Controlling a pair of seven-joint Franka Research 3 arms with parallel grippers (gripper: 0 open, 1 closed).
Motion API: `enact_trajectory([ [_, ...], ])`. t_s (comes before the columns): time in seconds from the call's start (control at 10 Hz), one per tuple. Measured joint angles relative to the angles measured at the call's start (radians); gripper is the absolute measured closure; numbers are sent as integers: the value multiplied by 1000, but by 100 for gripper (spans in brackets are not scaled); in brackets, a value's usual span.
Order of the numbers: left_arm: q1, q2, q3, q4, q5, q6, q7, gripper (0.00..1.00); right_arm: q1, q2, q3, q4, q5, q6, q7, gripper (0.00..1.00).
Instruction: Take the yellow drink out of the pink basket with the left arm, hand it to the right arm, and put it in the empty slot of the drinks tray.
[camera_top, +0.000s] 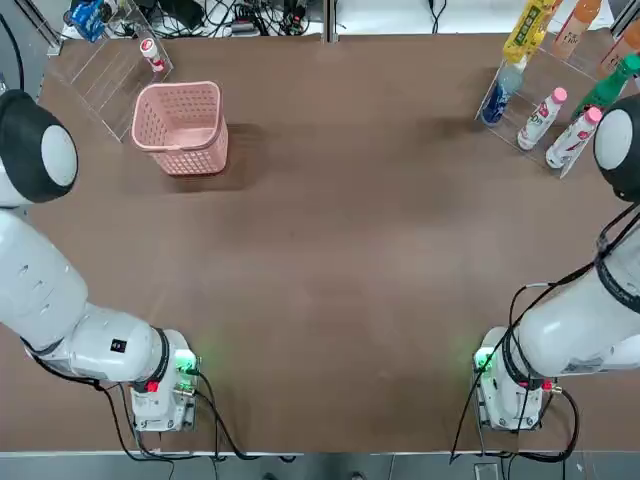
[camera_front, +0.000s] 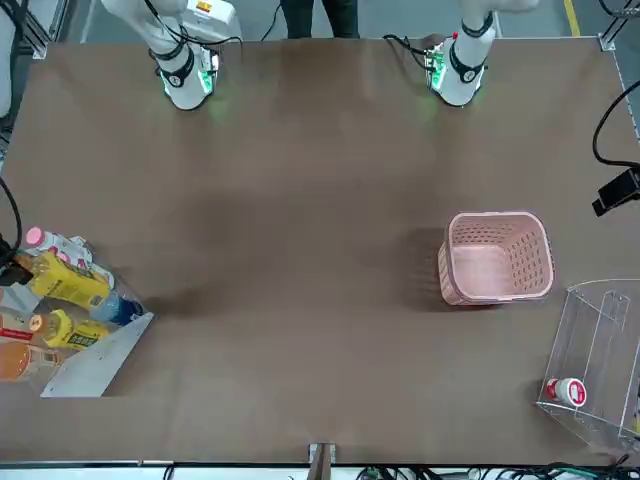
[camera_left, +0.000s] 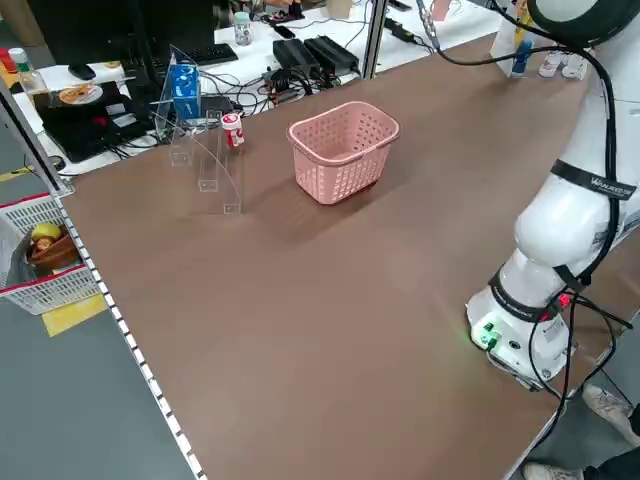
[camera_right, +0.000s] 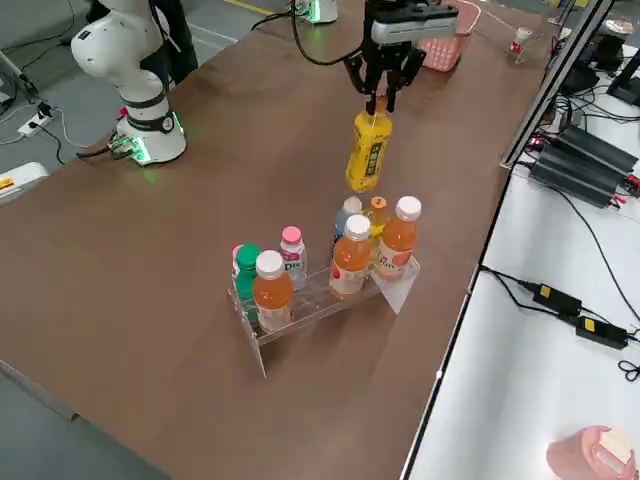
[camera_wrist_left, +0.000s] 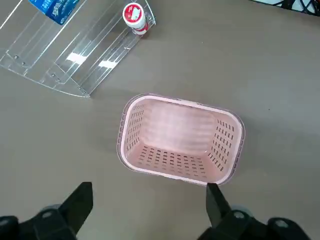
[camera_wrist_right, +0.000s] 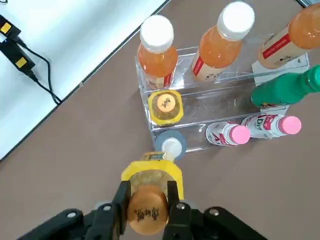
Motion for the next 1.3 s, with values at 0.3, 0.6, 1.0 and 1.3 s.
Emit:
enact_trajectory([
  [0.3,0,0,0,0,0,0,0,0,-35,-57,-9,1,-2,-54,-23,67],
  [0.6,0,0,0,0,0,0,0,0,-109,-100,-11,1,-1,-98,-117,67],
  [1.0,0,0,0,0,0,0,0,0,-161,-102,-11,-12,-2,-91,-199,67],
  [1.3,0,0,0,0,0,0,0,0,-191,-77,-11,-29,-2,-7,-254,67],
])
